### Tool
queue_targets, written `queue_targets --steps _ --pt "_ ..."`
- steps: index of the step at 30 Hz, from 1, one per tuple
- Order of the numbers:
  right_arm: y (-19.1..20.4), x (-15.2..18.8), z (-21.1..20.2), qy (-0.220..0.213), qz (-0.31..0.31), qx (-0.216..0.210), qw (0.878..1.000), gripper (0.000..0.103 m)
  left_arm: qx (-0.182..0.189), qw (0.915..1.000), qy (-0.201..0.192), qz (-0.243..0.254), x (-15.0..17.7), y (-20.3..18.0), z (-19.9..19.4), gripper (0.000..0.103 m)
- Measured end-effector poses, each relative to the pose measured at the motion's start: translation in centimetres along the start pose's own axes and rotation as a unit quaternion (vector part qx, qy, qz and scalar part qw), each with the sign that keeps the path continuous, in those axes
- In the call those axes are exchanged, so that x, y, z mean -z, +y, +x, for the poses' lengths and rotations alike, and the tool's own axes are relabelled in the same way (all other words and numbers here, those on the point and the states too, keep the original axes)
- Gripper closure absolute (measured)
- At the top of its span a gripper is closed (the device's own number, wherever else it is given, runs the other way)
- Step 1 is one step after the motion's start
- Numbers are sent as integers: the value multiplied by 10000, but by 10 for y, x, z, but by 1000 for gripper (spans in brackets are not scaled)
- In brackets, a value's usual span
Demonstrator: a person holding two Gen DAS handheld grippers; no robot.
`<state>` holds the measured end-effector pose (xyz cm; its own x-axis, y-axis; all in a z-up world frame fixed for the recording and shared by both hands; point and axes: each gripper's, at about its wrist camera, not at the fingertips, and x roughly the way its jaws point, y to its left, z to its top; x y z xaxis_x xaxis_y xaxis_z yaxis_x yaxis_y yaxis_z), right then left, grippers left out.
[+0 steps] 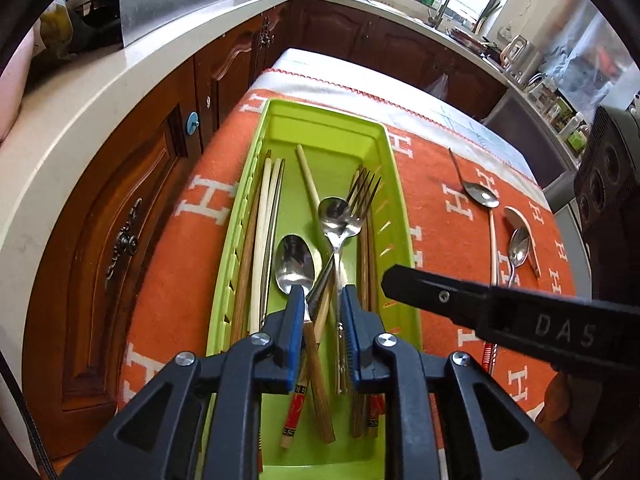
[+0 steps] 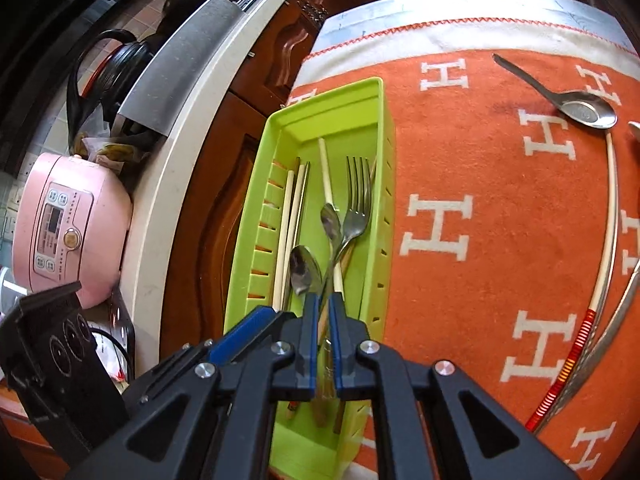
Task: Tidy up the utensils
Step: 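Carry the spoons into the green tray and open both tools, then grasp a red-striped chopstick with left tool while right tool reaches for a metal chopstick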
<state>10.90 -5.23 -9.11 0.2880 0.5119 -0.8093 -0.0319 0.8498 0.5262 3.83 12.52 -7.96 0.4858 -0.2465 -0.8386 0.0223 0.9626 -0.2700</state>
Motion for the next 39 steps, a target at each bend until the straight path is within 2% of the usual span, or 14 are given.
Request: queue_targets --steps 3,8,10,14,21,24,26,30,33,35,39 --pt "2 6 -8 -91 -189 114 9997 96 -60 9999 -98 19 -3 -1 -6 86" --pt "4 16 -25 -297 -613 316 9972 96 -58 9996 -282 28 -3 -5 -17 71" --pt "2 21 -32 -378 -740 382 9958 96 -35 9994 -336 81 -3 -8 -21 69" --pt "-10 31 -51 -594 -874 540 9929 96 48 9991 -343 241 0 -21 -26 65" --pt "-41 45 -77 -889 -888 787 9889 96 305 9965 -217 753 6 -67 -24 65" --pt "-62 52 -89 -1027 -803 887 9875 96 483 9947 -89 904 8 -89 -19 64" --pt "-76 56 -96 -1088 -739 911 9871 96 555 9935 -18 992 10 -102 -16 55" --pt "-105 59 -109 -1217 -527 1040 9857 97 656 9910 306 1129 12 -125 -2 55" --pt "-129 58 -117 -1313 -339 1156 9840 97 483 9882 655 1297 14 -145 14 55" --pt "-144 57 -123 -1413 -230 1209 9823 97 239 9850 720 1550 17 -161 24 55" --pt "-165 51 -132 -1554 -97 1256 9798 97 335 9820 727 1711 16 -180 38 55"
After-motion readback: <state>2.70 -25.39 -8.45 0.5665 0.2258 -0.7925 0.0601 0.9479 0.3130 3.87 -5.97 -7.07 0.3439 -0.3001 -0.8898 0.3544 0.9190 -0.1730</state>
